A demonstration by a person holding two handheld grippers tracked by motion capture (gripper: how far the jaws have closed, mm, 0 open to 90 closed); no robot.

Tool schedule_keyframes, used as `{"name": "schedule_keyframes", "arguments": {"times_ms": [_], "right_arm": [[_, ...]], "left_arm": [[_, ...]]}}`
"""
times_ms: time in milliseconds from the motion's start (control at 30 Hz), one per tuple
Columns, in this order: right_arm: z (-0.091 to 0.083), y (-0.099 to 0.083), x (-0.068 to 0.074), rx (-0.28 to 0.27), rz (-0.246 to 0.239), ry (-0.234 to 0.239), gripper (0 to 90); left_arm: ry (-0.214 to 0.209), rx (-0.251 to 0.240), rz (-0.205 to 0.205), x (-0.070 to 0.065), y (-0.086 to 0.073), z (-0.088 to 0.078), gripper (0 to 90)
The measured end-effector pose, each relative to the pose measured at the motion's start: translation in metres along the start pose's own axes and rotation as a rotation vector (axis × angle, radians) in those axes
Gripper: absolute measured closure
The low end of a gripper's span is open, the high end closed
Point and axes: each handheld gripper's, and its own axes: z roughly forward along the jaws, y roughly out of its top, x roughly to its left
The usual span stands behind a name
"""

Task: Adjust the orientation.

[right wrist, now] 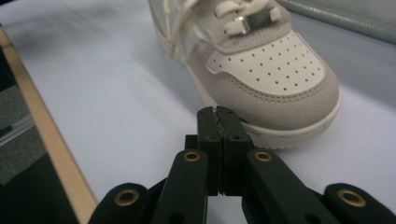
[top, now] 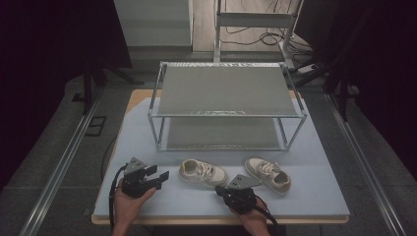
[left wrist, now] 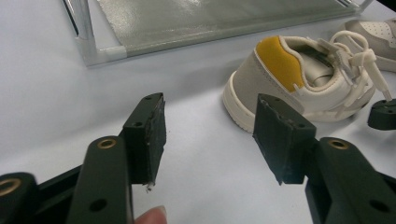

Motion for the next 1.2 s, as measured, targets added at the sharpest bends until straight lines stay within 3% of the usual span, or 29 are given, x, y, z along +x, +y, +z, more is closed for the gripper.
{"name": "schedule_keyframes", "arguments": {"times_ms": [200, 400, 467, 567, 733, 900, 1100, 1200], "right_arm": [[0.000, 0.002, -0.013, 0.015, 0.017, -0.046, 89.6], [0.002, 0.005, -0.029, 0.021, 0.066, -0.088, 89.6], [0.006, 0.009, -0.036, 0.019, 0.080, -0.126, 89.6], [0.012, 0.013, -0.043, 0.014, 0.107, -0.123, 89.6], [0.014, 0.015, -0.045, 0.014, 0.108, -0.123, 87.6], [0.001, 0.012, -0.036, -0.011, 0.076, -0.124, 87.5], [-0.031, 0.005, -0.025, -0.071, 0.044, -0.106, 87.4], [-0.046, -0.001, -0.023, -0.087, 0.038, -0.107, 86.9]], "left_arm": [[-0.004, -0.001, -0.003, 0.000, 0.000, -0.001, 46.1], [0.002, -0.005, -0.003, 0.002, -0.001, -0.001, 51.1], [0.002, -0.010, 0.000, 0.002, -0.001, -0.001, 53.8], [0.000, -0.009, 0.006, 0.001, -0.001, -0.001, 56.7], [-0.006, 0.001, 0.017, -0.001, -0.001, 0.003, 60.7], [-0.013, 0.002, 0.030, -0.003, -0.001, 0.006, 67.4], [-0.056, 0.012, 0.055, -0.008, 0.001, 0.021, 85.3], [-0.063, 0.025, 0.064, -0.014, 0.002, 0.028, 89.6]]}}
